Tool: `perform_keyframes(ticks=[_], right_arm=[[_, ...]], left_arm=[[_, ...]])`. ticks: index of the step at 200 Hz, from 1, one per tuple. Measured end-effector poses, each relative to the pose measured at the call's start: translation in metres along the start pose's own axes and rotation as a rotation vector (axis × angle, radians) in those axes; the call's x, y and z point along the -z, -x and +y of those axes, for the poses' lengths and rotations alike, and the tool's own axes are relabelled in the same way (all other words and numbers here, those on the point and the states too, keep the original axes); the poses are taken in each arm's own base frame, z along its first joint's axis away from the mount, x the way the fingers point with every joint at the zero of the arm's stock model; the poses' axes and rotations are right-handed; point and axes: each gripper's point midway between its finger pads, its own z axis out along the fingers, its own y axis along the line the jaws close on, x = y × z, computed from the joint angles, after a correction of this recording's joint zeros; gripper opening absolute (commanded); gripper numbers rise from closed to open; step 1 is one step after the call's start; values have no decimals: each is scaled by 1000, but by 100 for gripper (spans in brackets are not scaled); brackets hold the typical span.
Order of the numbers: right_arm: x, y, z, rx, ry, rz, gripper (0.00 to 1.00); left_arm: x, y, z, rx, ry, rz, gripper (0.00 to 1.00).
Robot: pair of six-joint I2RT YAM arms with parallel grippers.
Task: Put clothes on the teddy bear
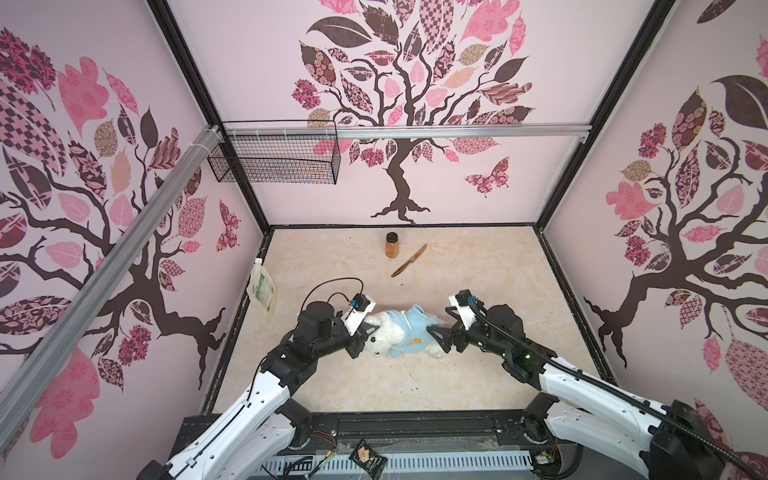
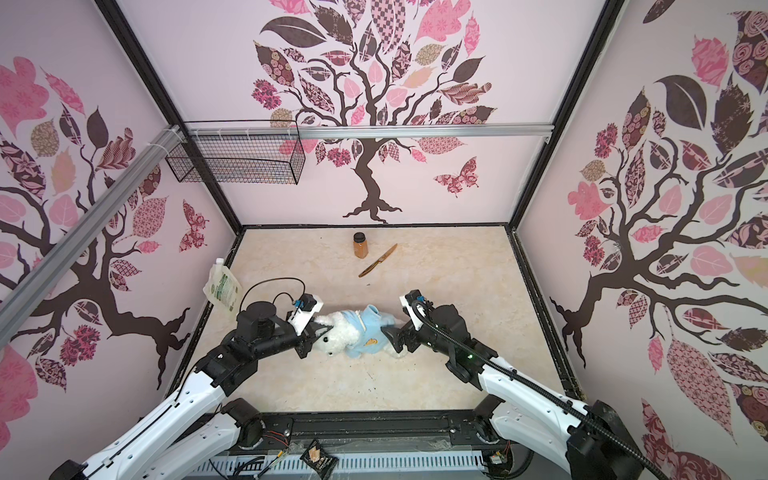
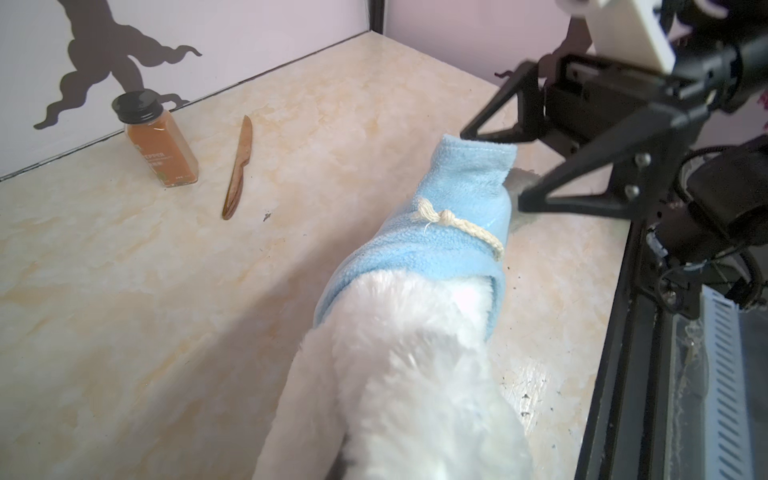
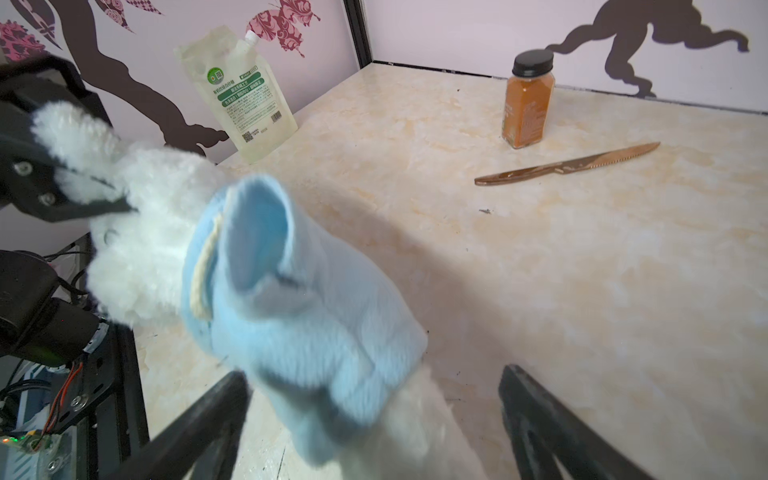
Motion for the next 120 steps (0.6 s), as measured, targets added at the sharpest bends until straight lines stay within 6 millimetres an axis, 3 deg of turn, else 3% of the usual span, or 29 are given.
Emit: perform_keyframes(ticks=[32,73,120], right_arm=[[5,-5,-8,-23,-43,-15,100],[-10,-5,-27,-62,-122,40,97],[-23,-22,-43,-114,-163,126,72]], left_arm=[[3,7,27,161,14,-45,0],[-12,-6,17,281,-102,16,0],[-16,-12,12,336,-146,47,0]])
